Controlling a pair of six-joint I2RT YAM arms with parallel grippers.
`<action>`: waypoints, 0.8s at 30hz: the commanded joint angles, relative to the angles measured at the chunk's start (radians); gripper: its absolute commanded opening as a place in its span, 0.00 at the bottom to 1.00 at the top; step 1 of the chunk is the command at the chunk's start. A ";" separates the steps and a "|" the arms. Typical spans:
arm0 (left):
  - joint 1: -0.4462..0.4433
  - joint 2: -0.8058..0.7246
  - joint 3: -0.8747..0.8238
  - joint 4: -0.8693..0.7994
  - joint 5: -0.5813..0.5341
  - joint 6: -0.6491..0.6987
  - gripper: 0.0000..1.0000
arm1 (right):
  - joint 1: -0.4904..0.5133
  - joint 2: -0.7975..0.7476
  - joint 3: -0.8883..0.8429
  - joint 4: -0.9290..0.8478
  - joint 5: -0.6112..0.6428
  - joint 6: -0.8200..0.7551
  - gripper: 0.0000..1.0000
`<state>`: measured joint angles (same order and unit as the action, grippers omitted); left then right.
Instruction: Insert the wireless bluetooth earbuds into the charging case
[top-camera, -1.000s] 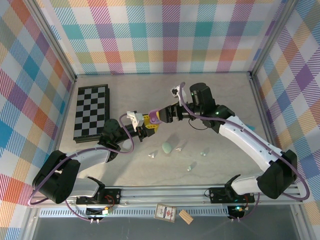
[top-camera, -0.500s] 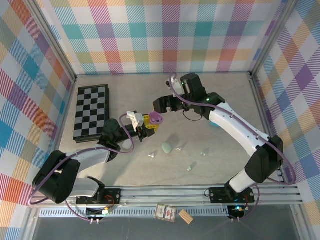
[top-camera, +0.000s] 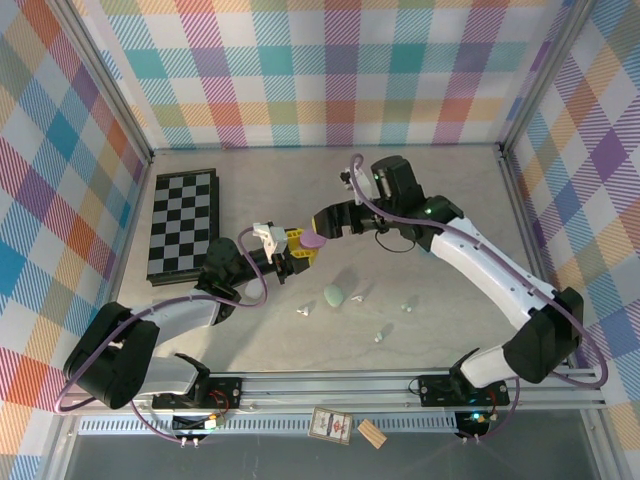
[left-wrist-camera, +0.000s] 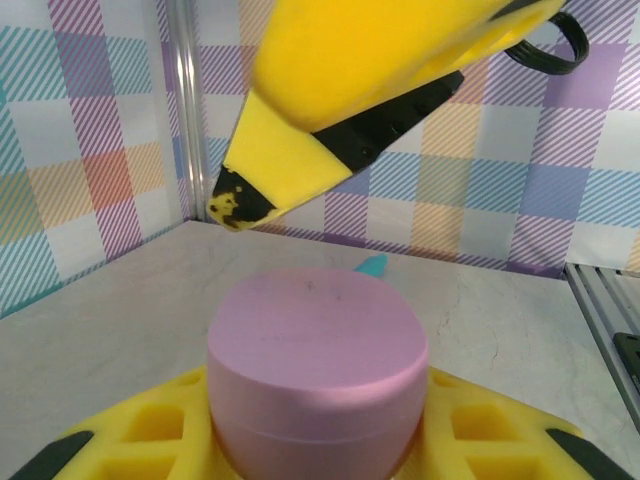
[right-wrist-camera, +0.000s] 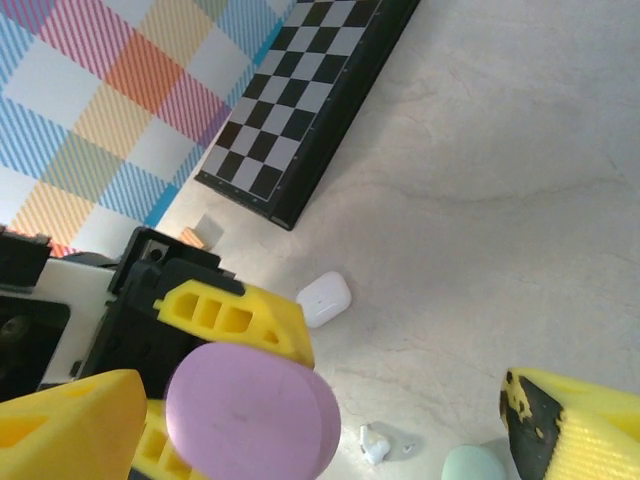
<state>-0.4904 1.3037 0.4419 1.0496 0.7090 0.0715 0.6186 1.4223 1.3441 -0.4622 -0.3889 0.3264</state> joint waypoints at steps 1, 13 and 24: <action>-0.005 -0.029 0.015 0.048 0.009 0.002 0.31 | -0.043 -0.047 -0.056 0.116 -0.113 0.139 0.90; -0.007 0.014 0.049 0.186 -0.017 -0.063 0.31 | -0.066 -0.098 -0.315 0.581 -0.391 0.611 0.80; -0.009 0.073 0.063 0.260 -0.011 -0.099 0.31 | -0.061 -0.049 -0.350 0.726 -0.431 0.791 0.54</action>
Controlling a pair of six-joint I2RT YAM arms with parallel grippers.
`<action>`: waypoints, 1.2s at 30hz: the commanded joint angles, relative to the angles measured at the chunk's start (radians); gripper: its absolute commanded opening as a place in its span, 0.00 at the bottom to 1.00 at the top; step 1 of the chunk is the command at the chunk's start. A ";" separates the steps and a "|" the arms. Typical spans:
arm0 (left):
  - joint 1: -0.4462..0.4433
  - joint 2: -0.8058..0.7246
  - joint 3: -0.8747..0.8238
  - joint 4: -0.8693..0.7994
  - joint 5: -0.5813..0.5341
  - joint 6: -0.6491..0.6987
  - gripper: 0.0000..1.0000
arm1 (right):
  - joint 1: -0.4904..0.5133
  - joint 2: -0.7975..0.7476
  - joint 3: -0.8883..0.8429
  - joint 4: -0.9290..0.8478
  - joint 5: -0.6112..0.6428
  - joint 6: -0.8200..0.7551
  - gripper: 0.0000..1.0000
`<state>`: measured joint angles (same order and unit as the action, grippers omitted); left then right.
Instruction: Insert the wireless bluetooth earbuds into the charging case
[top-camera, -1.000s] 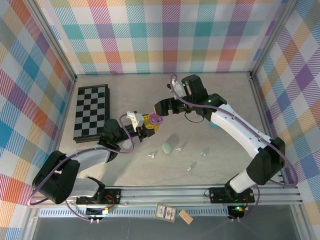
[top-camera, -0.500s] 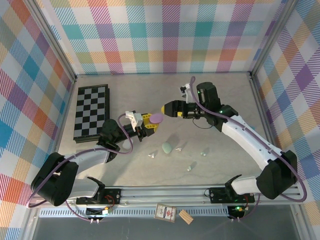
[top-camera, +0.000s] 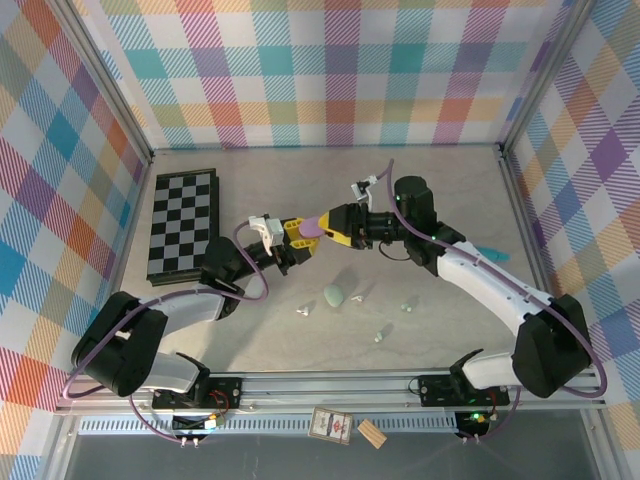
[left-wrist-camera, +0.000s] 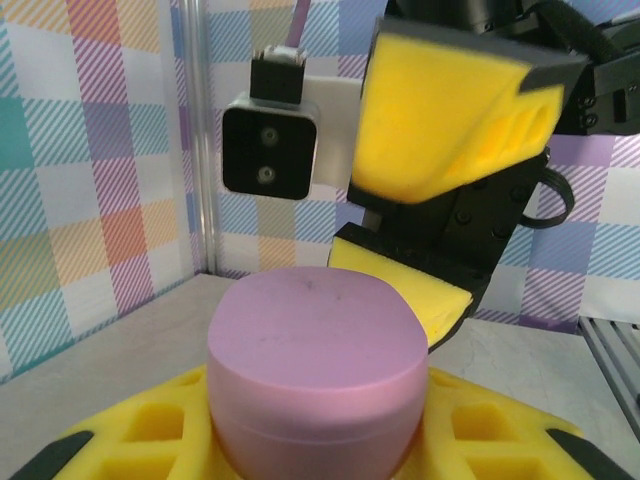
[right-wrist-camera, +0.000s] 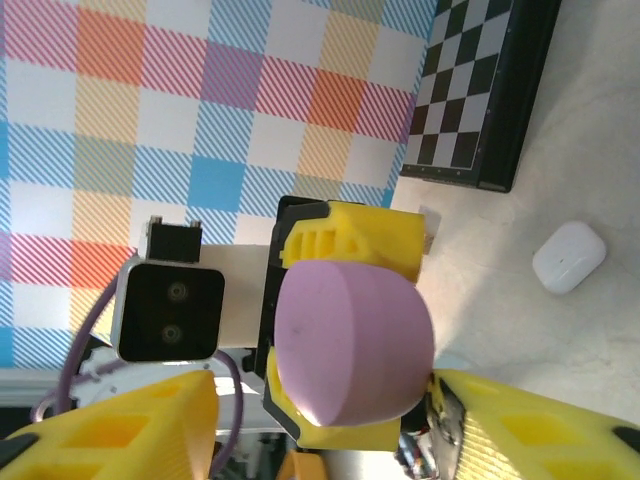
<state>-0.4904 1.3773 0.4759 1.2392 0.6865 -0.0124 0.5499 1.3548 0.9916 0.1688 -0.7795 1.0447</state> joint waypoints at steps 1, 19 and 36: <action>-0.010 -0.001 0.029 0.069 0.011 -0.017 0.31 | 0.009 0.026 0.005 0.111 -0.045 0.088 0.53; -0.017 -0.028 0.005 0.031 -0.011 0.017 0.37 | 0.030 0.070 0.007 0.133 -0.003 0.103 0.25; -0.031 -0.328 -0.051 -0.605 -0.241 0.241 1.00 | -0.160 0.440 0.094 -0.016 0.230 -0.149 0.23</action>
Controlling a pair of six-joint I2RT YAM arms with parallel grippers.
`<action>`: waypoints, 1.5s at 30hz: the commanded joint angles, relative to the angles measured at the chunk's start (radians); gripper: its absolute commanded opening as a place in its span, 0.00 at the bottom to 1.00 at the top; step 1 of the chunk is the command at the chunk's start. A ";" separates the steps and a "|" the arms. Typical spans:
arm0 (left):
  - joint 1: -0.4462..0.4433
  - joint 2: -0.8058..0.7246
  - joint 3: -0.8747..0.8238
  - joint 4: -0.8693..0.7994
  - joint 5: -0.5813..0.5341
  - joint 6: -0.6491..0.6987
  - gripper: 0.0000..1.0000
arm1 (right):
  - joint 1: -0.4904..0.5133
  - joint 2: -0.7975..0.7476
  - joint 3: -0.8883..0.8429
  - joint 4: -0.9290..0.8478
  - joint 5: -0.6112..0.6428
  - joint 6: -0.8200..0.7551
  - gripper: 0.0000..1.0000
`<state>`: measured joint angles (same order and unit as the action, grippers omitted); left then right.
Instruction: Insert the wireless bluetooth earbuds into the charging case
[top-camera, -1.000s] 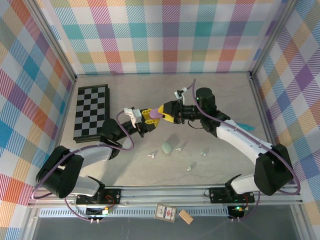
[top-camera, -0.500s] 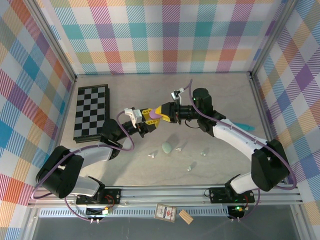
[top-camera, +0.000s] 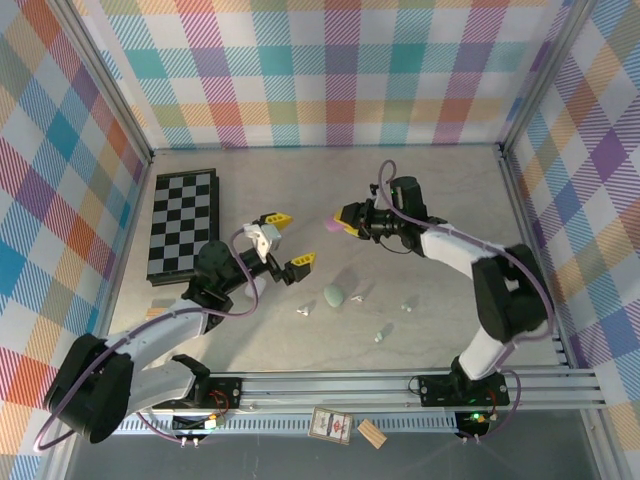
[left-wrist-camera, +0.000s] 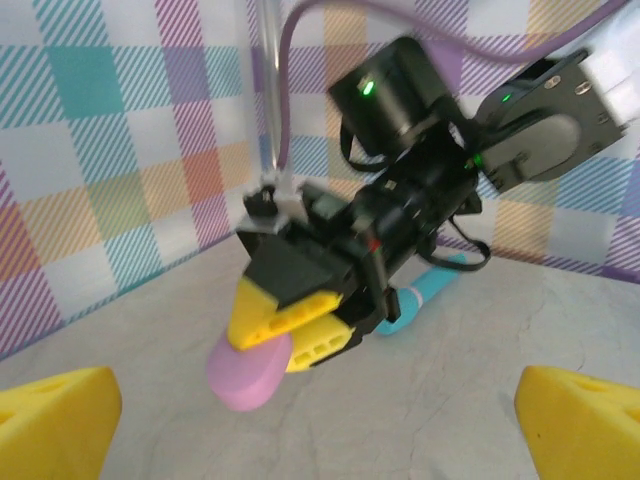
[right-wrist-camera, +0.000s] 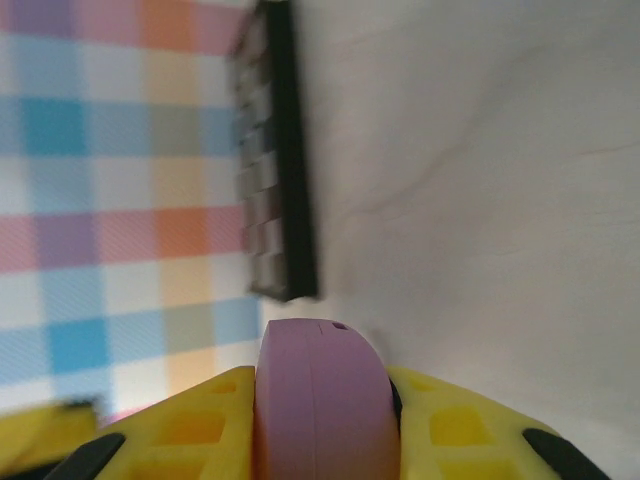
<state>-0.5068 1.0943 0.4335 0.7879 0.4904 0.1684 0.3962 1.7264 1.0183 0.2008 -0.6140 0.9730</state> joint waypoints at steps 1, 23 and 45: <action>-0.016 -0.061 -0.010 -0.184 -0.052 0.068 1.00 | -0.007 0.118 0.101 -0.062 0.082 -0.086 0.23; -0.016 -0.188 -0.009 -0.382 -0.214 0.025 1.00 | -0.007 0.423 0.520 -0.441 0.372 -0.330 0.67; 0.147 -0.118 -0.089 -0.204 -0.355 -0.085 1.00 | 0.376 -0.029 0.208 -0.888 0.699 -0.629 0.79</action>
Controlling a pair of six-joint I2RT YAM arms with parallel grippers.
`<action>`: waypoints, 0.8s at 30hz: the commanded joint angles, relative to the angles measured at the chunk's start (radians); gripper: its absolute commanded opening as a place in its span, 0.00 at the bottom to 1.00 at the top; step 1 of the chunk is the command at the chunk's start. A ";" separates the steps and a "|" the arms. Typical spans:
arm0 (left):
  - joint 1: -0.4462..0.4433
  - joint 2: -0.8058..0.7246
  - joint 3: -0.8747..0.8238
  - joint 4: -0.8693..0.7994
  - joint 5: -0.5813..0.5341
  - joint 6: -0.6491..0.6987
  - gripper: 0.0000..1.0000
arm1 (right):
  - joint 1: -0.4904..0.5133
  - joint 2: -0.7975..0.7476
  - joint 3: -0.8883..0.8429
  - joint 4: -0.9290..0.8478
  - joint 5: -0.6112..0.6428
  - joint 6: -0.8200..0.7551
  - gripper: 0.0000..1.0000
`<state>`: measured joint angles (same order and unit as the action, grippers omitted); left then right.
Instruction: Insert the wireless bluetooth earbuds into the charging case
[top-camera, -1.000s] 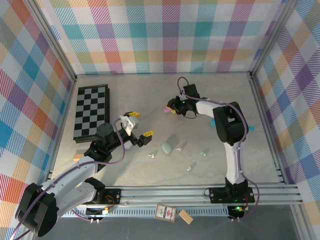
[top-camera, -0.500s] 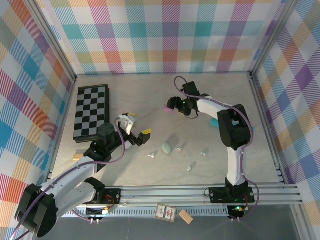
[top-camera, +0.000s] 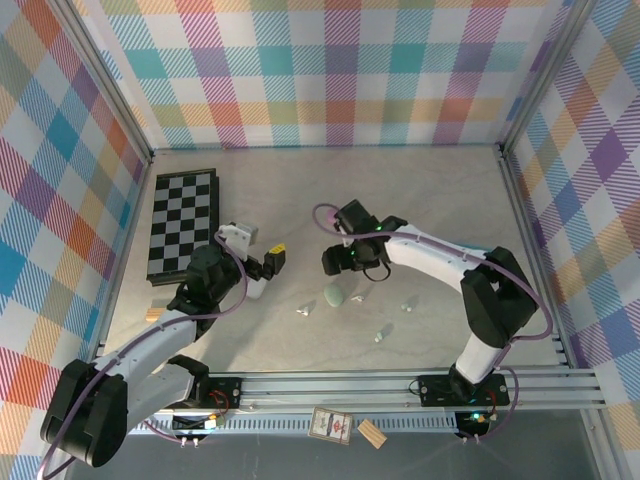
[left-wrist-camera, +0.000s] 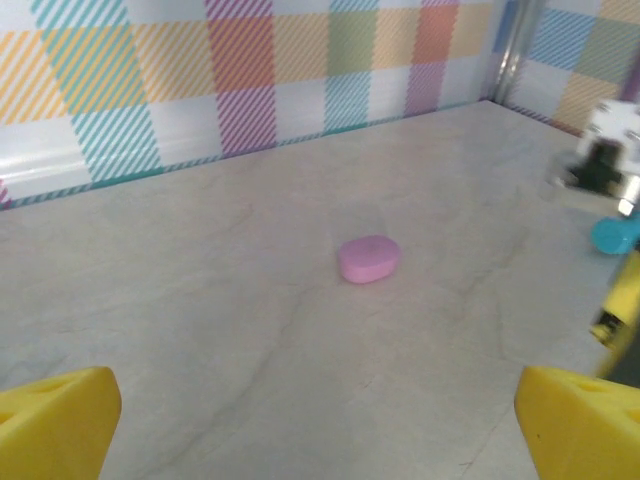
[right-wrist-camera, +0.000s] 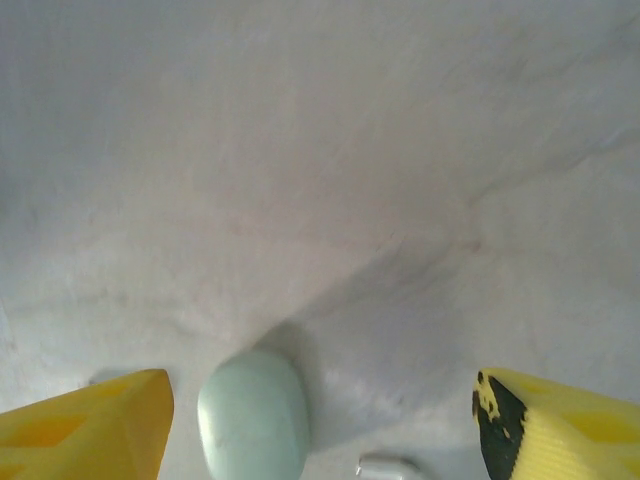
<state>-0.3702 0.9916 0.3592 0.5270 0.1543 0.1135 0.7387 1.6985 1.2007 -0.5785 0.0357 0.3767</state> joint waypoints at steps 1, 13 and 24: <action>0.011 -0.020 -0.019 0.056 -0.026 -0.036 1.00 | 0.051 0.015 0.042 -0.122 0.056 -0.037 0.79; 0.014 -0.064 -0.032 0.021 -0.061 -0.019 1.00 | 0.132 0.214 0.179 -0.204 0.035 -0.002 0.70; 0.014 -0.054 -0.039 0.035 -0.041 -0.028 1.00 | 0.133 0.273 0.203 -0.215 0.036 0.031 0.55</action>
<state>-0.3637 0.9405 0.3332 0.5331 0.1104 0.0933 0.8654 1.9495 1.3808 -0.7620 0.0753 0.3878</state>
